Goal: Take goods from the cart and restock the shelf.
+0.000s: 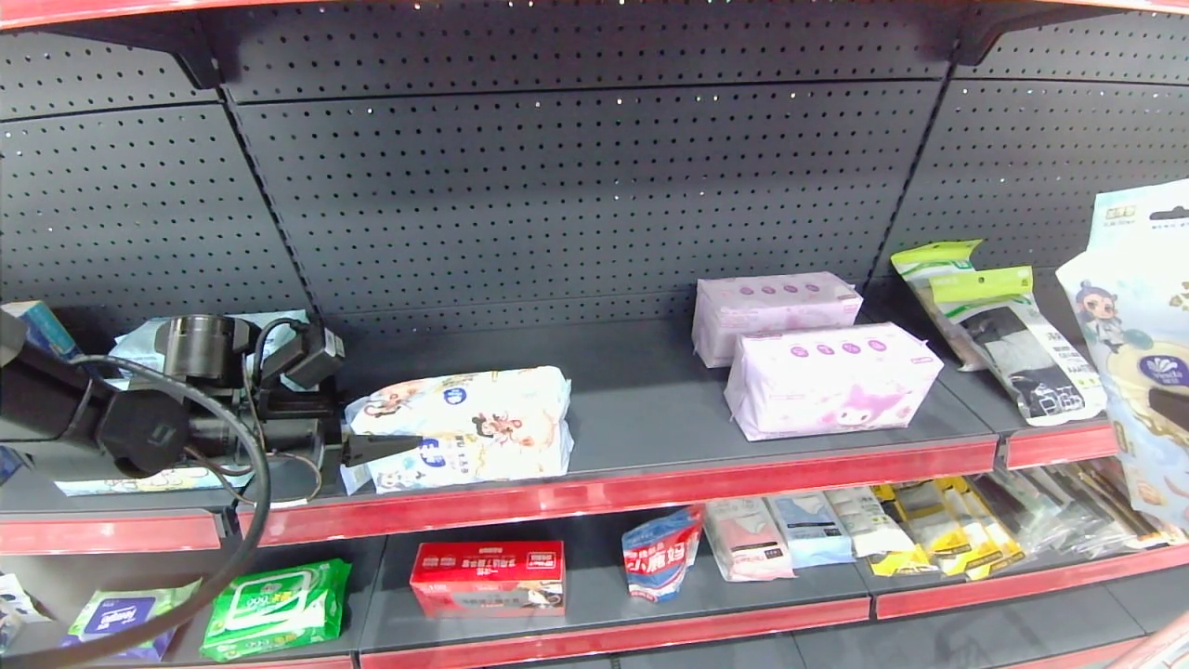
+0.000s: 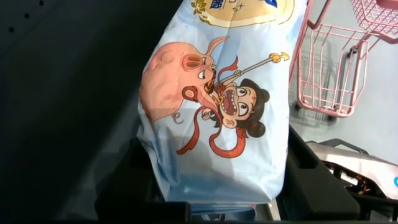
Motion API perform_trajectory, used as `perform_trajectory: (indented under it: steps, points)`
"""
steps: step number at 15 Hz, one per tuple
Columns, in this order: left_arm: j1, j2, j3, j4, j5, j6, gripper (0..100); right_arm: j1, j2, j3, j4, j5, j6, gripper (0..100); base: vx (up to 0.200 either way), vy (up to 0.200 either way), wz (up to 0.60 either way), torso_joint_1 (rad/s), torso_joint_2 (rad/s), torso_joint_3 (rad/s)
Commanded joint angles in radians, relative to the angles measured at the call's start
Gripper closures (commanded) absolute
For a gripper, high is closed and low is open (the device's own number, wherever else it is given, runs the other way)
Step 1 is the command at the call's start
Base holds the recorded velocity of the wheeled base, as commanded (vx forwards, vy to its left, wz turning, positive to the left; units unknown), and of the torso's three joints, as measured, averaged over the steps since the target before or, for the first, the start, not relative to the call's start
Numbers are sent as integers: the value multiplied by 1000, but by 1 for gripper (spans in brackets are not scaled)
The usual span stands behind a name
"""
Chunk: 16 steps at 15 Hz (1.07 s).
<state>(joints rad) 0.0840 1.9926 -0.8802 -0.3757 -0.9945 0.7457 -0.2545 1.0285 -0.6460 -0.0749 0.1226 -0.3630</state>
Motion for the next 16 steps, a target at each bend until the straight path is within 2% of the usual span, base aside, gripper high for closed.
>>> perform_trajectory:
  steps: [1, 6, 16]
  points:
    - [0, 3, 1, 1, 0, 0, 100, 1, 2, 2, 0, 0, -1, 100, 0, 0, 0, 0, 0, 0]
    - [0, 8, 3, 1, -15, 12, 100, 1, 4, -1, 0, 0, -1, 100, 0, 0, 0, 0, 0, 0]
    - [2, 3, 26, -29, -18, 11, 100, 0, 5, -3, 0, 0, -1, 100, 0, 0, 0, 0, 0, 0]
